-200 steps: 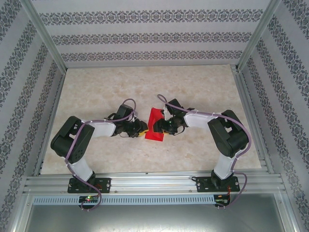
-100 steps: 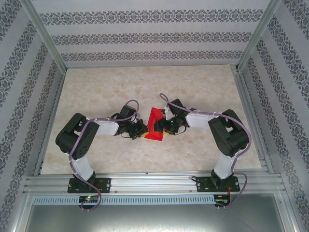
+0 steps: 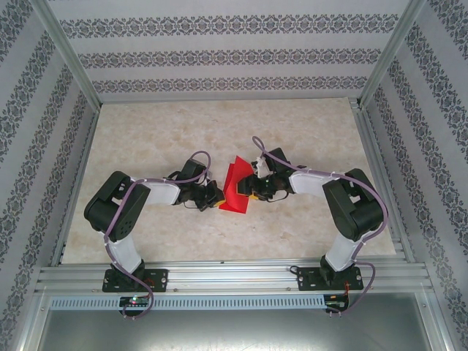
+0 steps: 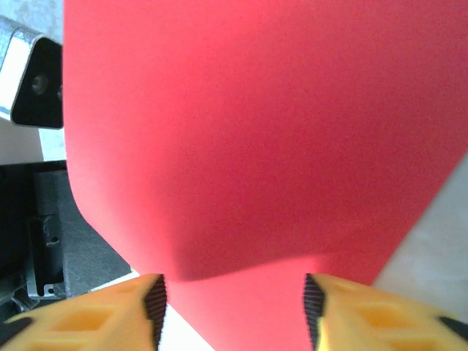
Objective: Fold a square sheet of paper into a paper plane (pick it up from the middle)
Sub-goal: Fold the triangle a second time at the center of the table.
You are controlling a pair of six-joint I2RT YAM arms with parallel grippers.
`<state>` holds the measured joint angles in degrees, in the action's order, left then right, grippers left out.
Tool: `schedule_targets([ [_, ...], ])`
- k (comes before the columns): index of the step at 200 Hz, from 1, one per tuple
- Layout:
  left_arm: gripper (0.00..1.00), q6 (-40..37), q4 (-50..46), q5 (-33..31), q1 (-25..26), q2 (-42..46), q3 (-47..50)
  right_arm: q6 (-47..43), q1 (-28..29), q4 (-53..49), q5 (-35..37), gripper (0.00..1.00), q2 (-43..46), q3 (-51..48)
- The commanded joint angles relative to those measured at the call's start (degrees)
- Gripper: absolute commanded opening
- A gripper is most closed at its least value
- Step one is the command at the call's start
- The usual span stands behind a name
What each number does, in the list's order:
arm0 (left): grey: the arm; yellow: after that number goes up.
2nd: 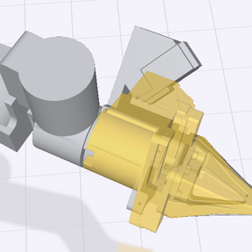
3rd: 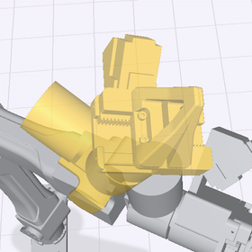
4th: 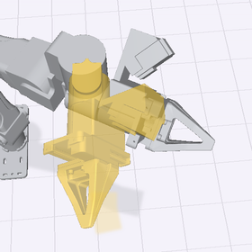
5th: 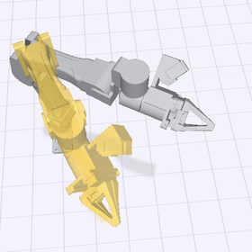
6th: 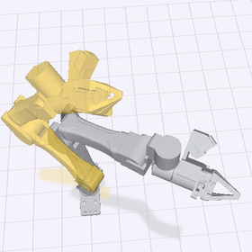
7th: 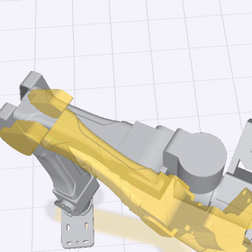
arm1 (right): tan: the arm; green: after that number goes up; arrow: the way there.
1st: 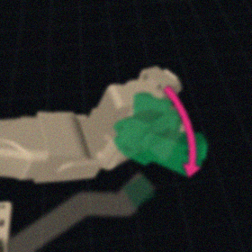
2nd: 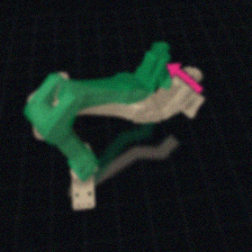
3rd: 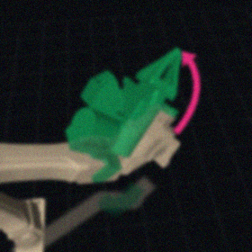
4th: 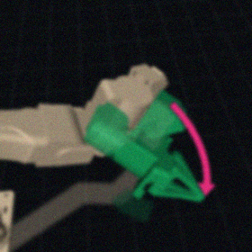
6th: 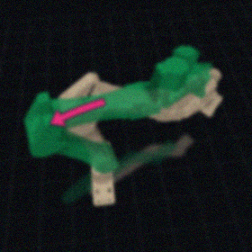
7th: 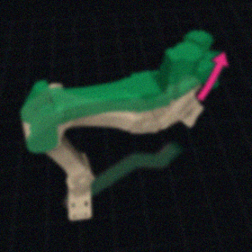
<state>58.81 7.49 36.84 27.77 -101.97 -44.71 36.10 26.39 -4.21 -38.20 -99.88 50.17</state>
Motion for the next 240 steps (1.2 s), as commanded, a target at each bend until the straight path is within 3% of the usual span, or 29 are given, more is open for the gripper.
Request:
schedule_targets([
  [1, 0.07, -1.67, -2.64, -0.99, 0.62, 0.29, -0.56, -0.57, 0.37, -2.77, 2.19, 0.45, -0.54, 1.79],
  [82, 0.12, -2.40, 0.78, 3.30, 0.70, 1.88, -0.59, -0.81, 2.53, -6.05, 4.85, 0.36, -6.07, 5.90],
  [116, 0.17, 1.46, 10.59, 7.86, 0.62, 1.58, 0.32, -0.84, 2.93, -6.60, 5.50, 0.35, -7.26, 5.94],
  [166, 0.26, 3.32, 16.87, 10.47, 0.71, 0.34, -0.19, -1.44, 3.12, -7.61, 6.22, 0.35, -7.61, 6.22],
  [240, 0.24, 3.24, 17.06, 10.25, 1.01, -2.26, -1.27, -0.86, 3.14, -7.77, 6.40, 0.32, -6.87, 6.43],
])
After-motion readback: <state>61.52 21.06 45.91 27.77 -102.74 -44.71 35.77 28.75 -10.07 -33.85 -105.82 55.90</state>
